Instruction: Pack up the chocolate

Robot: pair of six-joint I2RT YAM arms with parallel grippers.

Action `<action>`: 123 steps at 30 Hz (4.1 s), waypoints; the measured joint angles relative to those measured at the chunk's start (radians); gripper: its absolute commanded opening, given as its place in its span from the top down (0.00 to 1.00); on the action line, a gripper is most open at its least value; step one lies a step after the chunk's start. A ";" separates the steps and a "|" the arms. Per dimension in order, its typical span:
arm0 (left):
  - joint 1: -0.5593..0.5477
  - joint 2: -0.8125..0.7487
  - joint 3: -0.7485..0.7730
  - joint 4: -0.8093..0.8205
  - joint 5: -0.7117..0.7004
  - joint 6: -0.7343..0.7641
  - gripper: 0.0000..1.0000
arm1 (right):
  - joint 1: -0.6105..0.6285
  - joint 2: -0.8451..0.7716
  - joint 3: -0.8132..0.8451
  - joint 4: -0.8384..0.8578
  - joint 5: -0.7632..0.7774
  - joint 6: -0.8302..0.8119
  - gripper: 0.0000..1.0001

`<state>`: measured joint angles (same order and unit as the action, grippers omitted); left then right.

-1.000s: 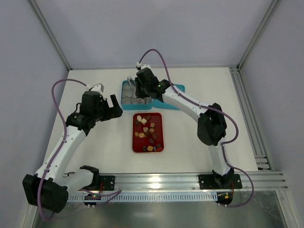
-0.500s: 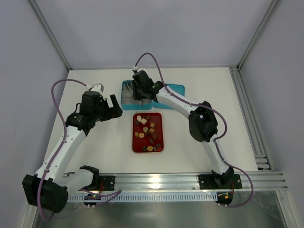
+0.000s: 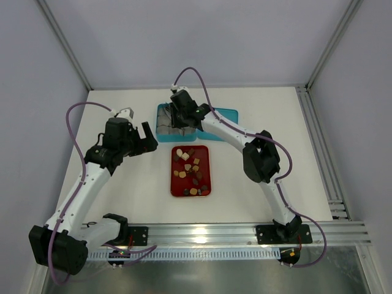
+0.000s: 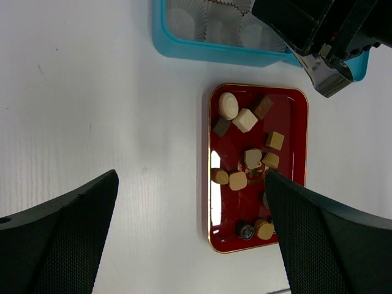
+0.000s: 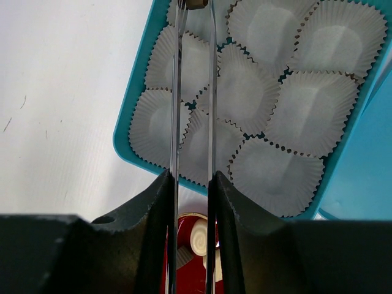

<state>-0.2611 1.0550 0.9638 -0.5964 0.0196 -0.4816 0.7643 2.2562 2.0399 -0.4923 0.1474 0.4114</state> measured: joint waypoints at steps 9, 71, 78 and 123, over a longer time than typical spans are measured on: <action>0.001 -0.008 -0.002 -0.001 0.000 0.000 0.00 | 0.000 0.000 0.021 -0.012 0.003 -0.002 0.61; 0.002 -0.033 -0.004 -0.007 -0.035 0.014 0.00 | 0.233 -0.920 -0.997 -0.219 0.060 0.193 0.57; 0.002 -0.032 -0.004 -0.007 -0.035 0.014 0.00 | 0.233 -0.894 -0.984 -0.212 0.060 0.190 0.58; 0.002 -0.032 -0.004 -0.007 -0.035 0.014 0.00 | 0.192 -0.842 -0.983 -0.180 0.040 0.185 0.72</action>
<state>-0.2592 1.0225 0.9600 -0.6037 -0.0151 -0.4671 0.9558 1.4143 1.0569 -0.6724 0.1871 0.5968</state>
